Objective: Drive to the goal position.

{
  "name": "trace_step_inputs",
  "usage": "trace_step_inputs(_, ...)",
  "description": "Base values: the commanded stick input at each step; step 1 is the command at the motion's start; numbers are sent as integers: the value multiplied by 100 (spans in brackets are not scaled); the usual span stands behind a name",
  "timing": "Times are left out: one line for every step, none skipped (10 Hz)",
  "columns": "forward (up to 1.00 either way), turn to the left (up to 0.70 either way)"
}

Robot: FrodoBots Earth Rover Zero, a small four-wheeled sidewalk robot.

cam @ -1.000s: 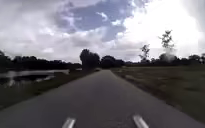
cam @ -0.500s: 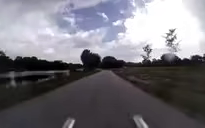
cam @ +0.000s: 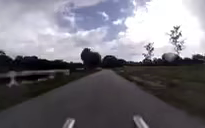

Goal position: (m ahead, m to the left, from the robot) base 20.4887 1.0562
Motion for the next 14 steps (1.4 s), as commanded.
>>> trace_step_inputs(85,0)
trace_step_inputs(85,0)
trace_step_inputs(85,0)
trace_step_inputs(85,0)
trace_step_inputs(85,0)
trace_step_inputs(85,0)
trace_step_inputs(85,0)
trace_step_inputs(85,0)
trace_step_inputs(85,0)
trace_step_inputs(85,-23)
trace_step_inputs(85,-33)
trace_step_inputs(85,-34)
trace_step_inputs(85,-34)
trace_step_inputs(85,-27)
